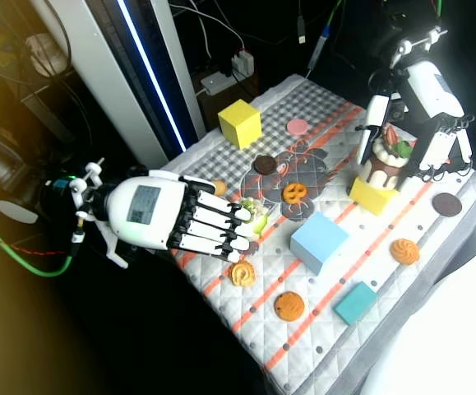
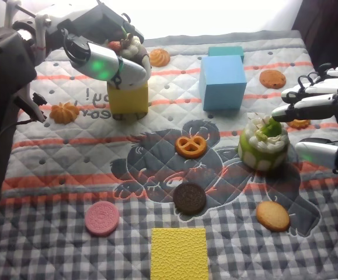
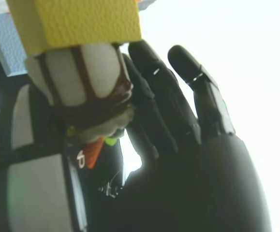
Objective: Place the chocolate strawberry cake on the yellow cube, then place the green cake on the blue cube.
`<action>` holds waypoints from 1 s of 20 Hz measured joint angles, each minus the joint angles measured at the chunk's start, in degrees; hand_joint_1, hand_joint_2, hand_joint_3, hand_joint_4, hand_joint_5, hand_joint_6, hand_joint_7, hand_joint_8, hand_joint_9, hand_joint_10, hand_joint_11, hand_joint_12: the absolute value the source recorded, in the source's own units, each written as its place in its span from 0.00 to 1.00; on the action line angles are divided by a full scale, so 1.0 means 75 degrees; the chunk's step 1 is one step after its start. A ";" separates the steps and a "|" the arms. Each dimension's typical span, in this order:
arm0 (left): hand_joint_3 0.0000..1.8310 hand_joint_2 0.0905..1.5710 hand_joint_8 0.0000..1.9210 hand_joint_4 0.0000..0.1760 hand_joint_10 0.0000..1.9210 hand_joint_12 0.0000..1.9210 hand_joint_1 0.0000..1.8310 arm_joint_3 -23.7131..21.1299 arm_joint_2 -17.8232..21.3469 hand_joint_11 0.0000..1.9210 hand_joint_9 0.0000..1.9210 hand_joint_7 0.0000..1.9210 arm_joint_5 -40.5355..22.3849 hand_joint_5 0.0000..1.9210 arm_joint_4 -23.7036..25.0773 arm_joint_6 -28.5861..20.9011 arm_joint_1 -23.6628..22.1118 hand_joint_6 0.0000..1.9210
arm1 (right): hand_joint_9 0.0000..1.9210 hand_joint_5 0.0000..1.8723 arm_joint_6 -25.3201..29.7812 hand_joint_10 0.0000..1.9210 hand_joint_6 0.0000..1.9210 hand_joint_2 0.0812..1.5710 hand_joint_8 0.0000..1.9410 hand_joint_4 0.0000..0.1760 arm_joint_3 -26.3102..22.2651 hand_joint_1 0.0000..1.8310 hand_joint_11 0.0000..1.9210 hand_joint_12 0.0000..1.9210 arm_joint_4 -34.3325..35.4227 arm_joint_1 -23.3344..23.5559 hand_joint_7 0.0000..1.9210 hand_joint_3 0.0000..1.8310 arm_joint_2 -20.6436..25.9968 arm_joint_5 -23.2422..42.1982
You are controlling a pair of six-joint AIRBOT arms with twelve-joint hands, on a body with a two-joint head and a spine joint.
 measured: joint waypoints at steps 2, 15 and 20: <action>0.00 0.59 0.00 0.12 0.11 0.68 0.47 -0.0003 0.0000 0.08 0.42 0.49 0.0003 0.39 0.0000 0.0000 0.0041 0.00 | 0.26 0.34 0.0012 0.00 0.00 0.84 0.00 0.36 0.0000 0.16 0.14 0.39 -0.0003 0.0000 0.27 0.00 0.0000 0.0000; 0.00 0.52 0.00 0.59 0.07 0.71 0.39 -0.0026 0.0000 0.03 0.35 0.33 0.0058 0.14 -0.0020 -0.0015 0.0152 0.00 | 0.28 0.35 0.0044 0.00 0.00 0.83 0.00 0.19 0.0000 0.16 0.14 0.43 0.0000 -0.0009 0.28 0.00 -0.0003 -0.0003; 0.00 0.49 0.00 0.88 0.01 0.68 0.39 -0.0058 0.0003 0.00 0.28 0.22 0.0076 0.06 -0.0029 -0.0015 0.0152 0.00 | 0.28 0.36 0.0067 0.00 0.00 0.83 0.00 0.14 0.0000 0.14 0.13 0.43 0.0012 -0.0061 0.29 0.00 -0.0032 -0.0003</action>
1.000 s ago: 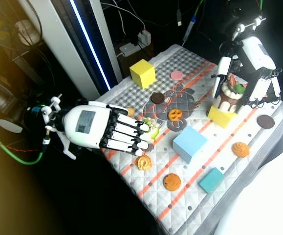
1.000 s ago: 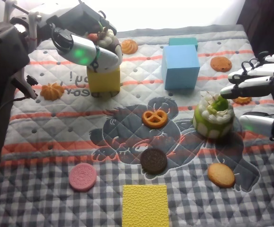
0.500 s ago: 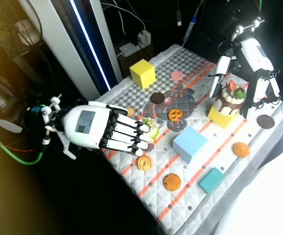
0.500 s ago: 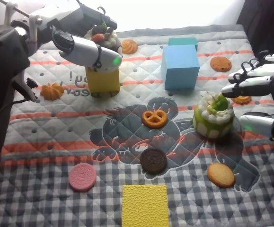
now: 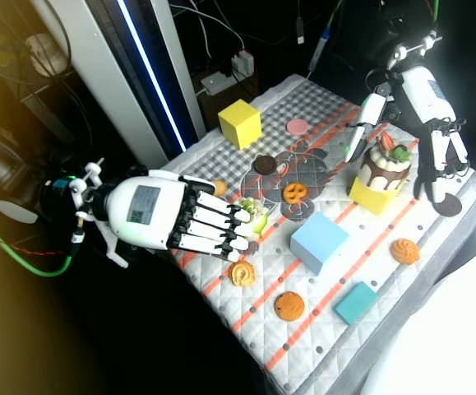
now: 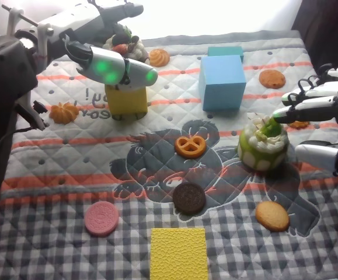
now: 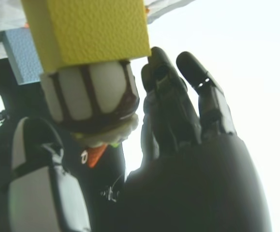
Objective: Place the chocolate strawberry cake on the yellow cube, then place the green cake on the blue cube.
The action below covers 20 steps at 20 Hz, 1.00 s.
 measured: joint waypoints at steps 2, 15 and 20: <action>0.00 0.49 0.00 0.91 0.00 0.67 0.37 -0.0009 0.0009 0.00 0.27 0.21 -0.0020 0.05 0.0000 0.0000 0.0009 0.00 | 0.29 0.37 0.0012 0.00 0.00 0.83 0.00 0.14 0.0000 0.15 0.13 0.43 0.0000 0.0000 0.29 0.00 -0.0003 0.0009; 0.00 0.49 0.00 1.00 0.00 0.03 0.39 -0.2302 0.1524 0.00 0.00 0.00 -0.2984 0.00 -0.0047 -0.0152 0.1416 0.00 | 0.12 0.10 0.0032 0.00 0.00 0.63 0.00 0.62 0.0096 0.27 0.01 0.39 -0.0020 0.0251 0.11 0.00 0.0052 0.0009; 0.00 0.46 0.00 1.00 0.00 0.00 0.41 -0.3450 0.2463 0.00 0.00 0.00 -0.5217 0.00 0.0122 -0.1623 0.2981 0.00 | 0.18 0.08 0.0020 0.01 0.00 0.59 0.00 0.99 0.0245 0.41 0.01 0.52 -0.0172 0.0597 0.11 0.00 -0.0189 -0.0303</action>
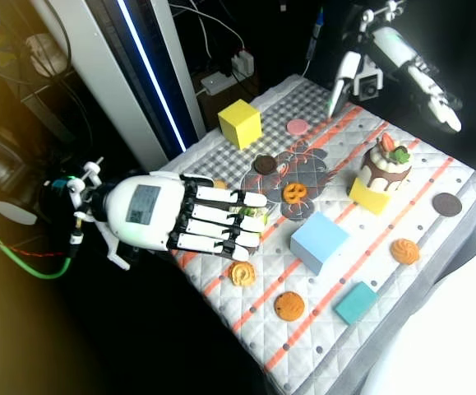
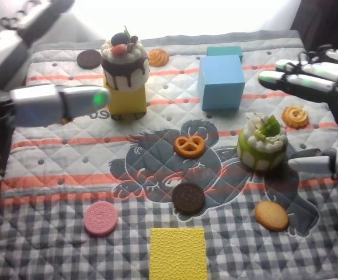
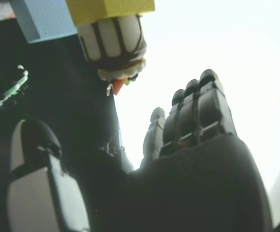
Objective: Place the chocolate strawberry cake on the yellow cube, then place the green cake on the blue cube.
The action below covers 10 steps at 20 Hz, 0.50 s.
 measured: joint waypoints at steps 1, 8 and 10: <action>0.00 0.46 0.00 1.00 0.00 0.00 0.41 -0.0119 0.0087 0.00 0.00 0.00 -0.0172 0.00 0.0000 -0.0006 0.0149 0.00 | 0.18 0.08 0.0009 0.01 0.00 0.59 0.00 0.99 0.0038 0.41 0.01 0.52 -0.0067 0.0064 0.11 0.00 -0.0041 -0.0052; 0.00 0.48 0.00 1.00 0.00 0.00 0.43 -0.0848 0.0353 0.00 0.00 0.00 -0.1072 0.00 0.0224 -0.0627 0.1443 0.00 | 0.19 0.11 0.0012 0.00 0.00 0.64 0.00 1.00 0.0463 0.42 0.01 0.58 -0.0568 0.0565 0.16 0.00 -0.0659 -0.1419; 0.00 0.47 0.00 1.00 0.00 0.00 0.43 -0.0848 0.0353 0.00 0.00 0.00 -0.1134 0.00 0.0070 -0.0635 0.1486 0.00 | 0.21 0.11 0.0009 0.01 0.00 0.64 0.00 1.00 0.0516 0.42 0.02 0.59 -0.0542 0.0600 0.17 0.00 -0.0644 -0.1440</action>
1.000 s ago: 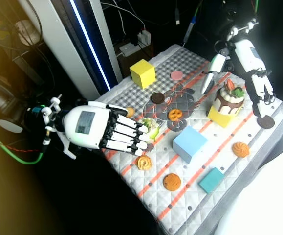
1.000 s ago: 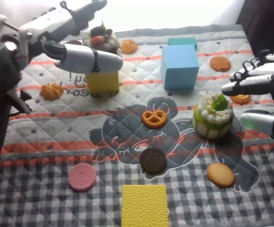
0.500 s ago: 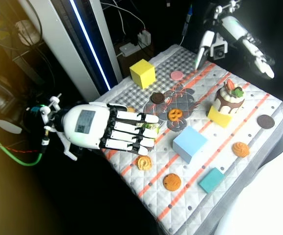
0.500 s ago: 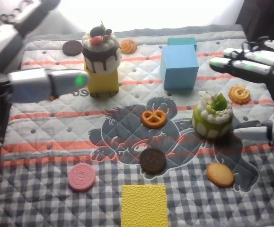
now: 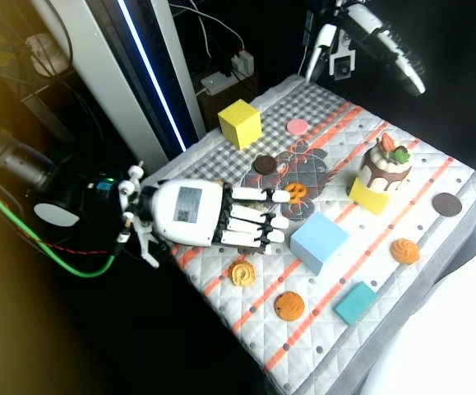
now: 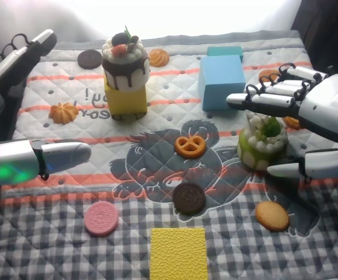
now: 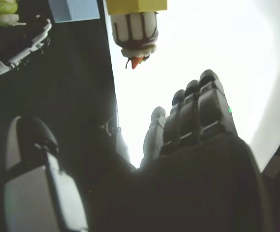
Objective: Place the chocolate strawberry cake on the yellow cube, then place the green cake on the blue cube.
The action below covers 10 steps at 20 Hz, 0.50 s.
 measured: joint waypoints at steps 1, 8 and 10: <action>0.00 0.47 0.00 1.00 0.00 0.00 0.43 0.0000 0.0000 0.00 0.00 0.00 -0.0003 0.00 -0.0029 -0.0026 0.0012 0.00 | 0.23 0.12 0.0003 0.01 0.00 0.65 0.00 1.00 0.0003 0.43 0.04 0.60 0.0035 0.0003 0.20 0.00 0.0003 -0.0026; 0.01 0.49 0.00 1.00 0.00 0.00 0.45 0.0000 -0.0003 0.00 0.00 0.00 -0.0353 0.00 -0.0221 -0.0551 0.0379 0.00 | 0.51 0.49 0.0032 0.58 0.40 0.72 0.69 0.00 0.0050 0.68 0.43 0.77 0.0029 0.0058 0.48 0.00 -0.0093 -0.0029; 0.00 0.49 0.00 0.99 0.00 0.00 0.44 0.0000 -0.0003 0.00 0.00 0.00 -0.0402 0.00 -0.0251 -0.0606 0.0481 0.00 | 0.51 0.50 0.0035 0.49 0.41 0.73 0.70 0.00 0.0050 0.68 0.44 0.71 0.0020 0.0064 0.47 0.00 -0.0082 -0.0029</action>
